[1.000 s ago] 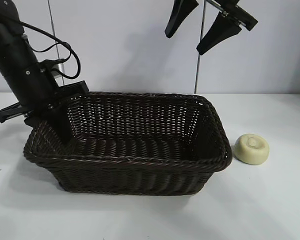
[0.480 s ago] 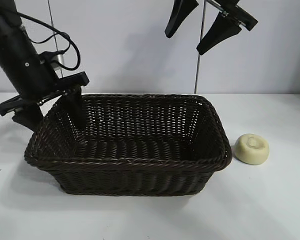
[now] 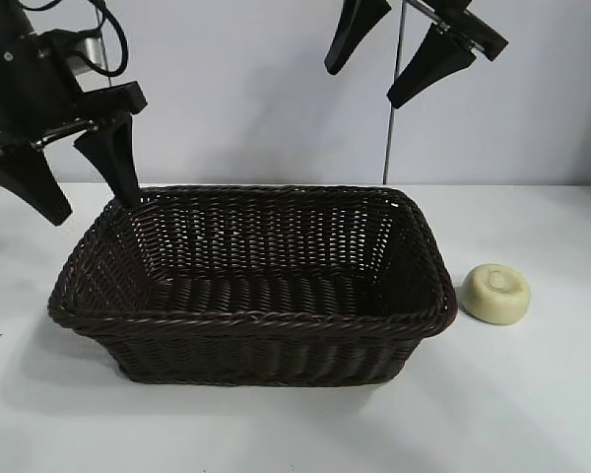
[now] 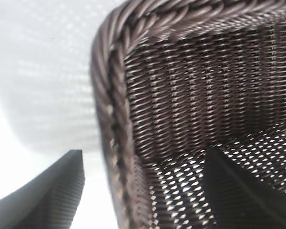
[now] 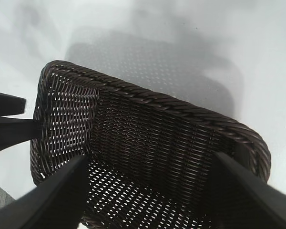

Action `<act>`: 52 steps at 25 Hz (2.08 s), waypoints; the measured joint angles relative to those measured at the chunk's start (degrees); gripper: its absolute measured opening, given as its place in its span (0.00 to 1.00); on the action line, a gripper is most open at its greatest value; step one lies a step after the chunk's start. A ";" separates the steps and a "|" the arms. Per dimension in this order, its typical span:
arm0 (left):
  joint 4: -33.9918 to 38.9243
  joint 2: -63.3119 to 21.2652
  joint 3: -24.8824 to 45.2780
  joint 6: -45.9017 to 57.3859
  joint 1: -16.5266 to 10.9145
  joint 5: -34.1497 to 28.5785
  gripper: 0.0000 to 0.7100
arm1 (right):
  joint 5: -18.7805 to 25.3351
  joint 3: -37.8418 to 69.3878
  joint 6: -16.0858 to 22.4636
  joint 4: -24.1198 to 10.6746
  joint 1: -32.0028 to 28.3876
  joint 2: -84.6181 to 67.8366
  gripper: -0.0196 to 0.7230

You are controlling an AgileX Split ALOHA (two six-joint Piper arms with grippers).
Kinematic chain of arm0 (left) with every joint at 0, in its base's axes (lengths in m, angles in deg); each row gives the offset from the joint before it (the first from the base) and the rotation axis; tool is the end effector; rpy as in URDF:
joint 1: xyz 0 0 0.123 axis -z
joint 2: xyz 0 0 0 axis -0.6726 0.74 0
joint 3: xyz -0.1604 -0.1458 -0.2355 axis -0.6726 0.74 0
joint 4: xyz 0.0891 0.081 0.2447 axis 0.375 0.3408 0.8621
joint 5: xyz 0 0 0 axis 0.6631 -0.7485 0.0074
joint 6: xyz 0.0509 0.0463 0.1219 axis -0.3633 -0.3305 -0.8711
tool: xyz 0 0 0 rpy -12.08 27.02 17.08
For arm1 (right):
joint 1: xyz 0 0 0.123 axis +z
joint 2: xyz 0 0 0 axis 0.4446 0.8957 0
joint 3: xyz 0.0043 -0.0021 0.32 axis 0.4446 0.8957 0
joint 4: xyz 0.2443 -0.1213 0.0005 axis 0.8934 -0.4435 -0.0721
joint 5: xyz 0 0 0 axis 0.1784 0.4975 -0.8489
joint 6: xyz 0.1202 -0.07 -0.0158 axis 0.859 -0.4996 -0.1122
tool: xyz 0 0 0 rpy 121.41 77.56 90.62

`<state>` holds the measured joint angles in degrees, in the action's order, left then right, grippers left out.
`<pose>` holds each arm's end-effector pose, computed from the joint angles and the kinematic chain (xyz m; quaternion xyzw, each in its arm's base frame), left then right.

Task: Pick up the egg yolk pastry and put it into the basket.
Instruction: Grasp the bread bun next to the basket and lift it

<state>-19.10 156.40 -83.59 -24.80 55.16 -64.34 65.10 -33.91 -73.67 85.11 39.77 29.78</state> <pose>0.3881 -0.1326 0.2540 0.0798 0.9767 -0.1717 0.1013 0.4572 0.1694 0.3014 -0.1066 0.9523 0.2407 0.1544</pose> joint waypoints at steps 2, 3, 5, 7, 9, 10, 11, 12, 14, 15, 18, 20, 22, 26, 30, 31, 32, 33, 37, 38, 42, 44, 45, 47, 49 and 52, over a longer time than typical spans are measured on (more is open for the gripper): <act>-2.96 -1.75 0.00 0.00 0.00 -0.04 0.72 | 0.00 0.00 0.00 0.00 0.00 0.00 0.72; -4.60 -2.57 0.00 0.00 0.00 -0.06 0.72 | 0.00 0.00 0.00 0.00 0.00 0.00 0.72; -6.82 -3.69 0.00 0.00 0.00 -0.11 0.72 | 0.00 0.00 0.00 0.05 0.00 0.00 0.72; -8.02 -4.57 0.00 0.00 0.00 -0.11 0.72 | 0.04 0.00 0.00 0.05 0.00 0.00 0.72; -9.57 -5.10 0.11 0.00 0.00 -0.05 0.72 | 0.07 0.00 0.00 0.05 0.00 0.00 0.72; -10.58 -5.26 0.10 0.05 0.00 0.07 0.72 | 0.07 0.00 0.00 0.05 0.00 0.00 0.72; -11.86 -5.38 0.10 0.05 0.00 0.32 0.72 | 0.07 0.00 0.00 0.05 0.00 0.00 0.72; -13.19 -5.45 0.22 0.05 0.00 0.80 0.72 | 0.07 0.00 0.00 0.05 0.00 0.00 0.72; -15.47 -5.55 0.67 0.05 0.00 1.99 0.72 | 0.19 0.00 0.00 0.05 0.00 0.00 0.72; -16.66 -5.55 1.02 0.05 0.00 2.45 0.72 | 0.39 0.00 0.00 0.05 0.00 0.00 0.72; -19.46 -5.61 2.99 -0.01 0.00 4.55 0.72 | 0.64 0.00 0.00 0.05 0.00 0.00 0.72; -21.40 -5.61 4.57 -0.33 0.00 6.37 0.72 | 0.77 0.00 0.00 0.05 0.00 0.00 0.72; -23.36 -5.61 5.88 -1.15 0.00 7.67 0.72 | 0.90 0.00 0.00 0.05 0.00 0.00 0.72; -25.06 -5.61 7.42 -2.10 0.00 9.41 0.72 | 0.95 0.00 0.00 0.05 0.00 0.00 0.72; -25.41 -5.61 7.42 -2.10 0.00 9.75 0.72 | 0.95 0.00 0.00 0.05 0.00 0.00 0.72; -25.41 -5.61 7.42 -2.10 0.00 9.75 0.72 | 0.95 0.00 0.00 0.05 0.00 0.00 0.72; -25.41 -5.61 7.42 -2.10 0.00 9.89 0.72 | 0.95 0.00 0.00 0.05 0.00 0.00 0.72; -25.57 -5.61 7.42 -2.15 0.00 10.02 0.72 | 1.00 0.00 0.00 0.05 0.00 0.00 0.72; -25.60 -5.61 7.42 -2.23 0.00 10.67 0.72 | 1.06 0.00 -0.84 -0.49 0.00 0.00 0.72; -25.60 -5.61 7.42 -2.23 0.00 10.74 0.72 | 1.06 0.00 -1.04 -0.93 0.00 0.00 0.72; -25.60 -5.61 7.42 -2.23 0.00 10.98 0.72 | 1.29 0.00 -1.10 -1.79 -1.32 0.00 0.72; -25.60 -5.61 7.42 -2.23 0.00 10.98 0.72 | 1.29 0.00 -1.10 -2.02 -2.79 0.00 0.72; -25.60 -5.61 7.42 -2.23 0.00 10.98 0.72 | 1.29 0.00 -1.10 -2.20 -3.69 0.00 0.72; -25.60 -5.61 7.42 -2.29 0.00 10.98 0.72 | 1.24 0.00 -1.10 -2.78 -5.47 0.00 0.72; -25.60 -5.61 7.42 -2.29 0.00 10.98 0.72 | 1.24 0.00 -1.10 -3.16 -6.78 0.00 0.72; -25.60 -5.61 7.42 -2.29 0.00 10.99 0.72 | 1.24 0.00 -1.10 -3.62 -8.12 0.00 0.72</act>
<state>-44.69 150.79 -76.16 -27.09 55.16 -53.35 66.34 -33.91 -74.77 81.49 31.65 29.78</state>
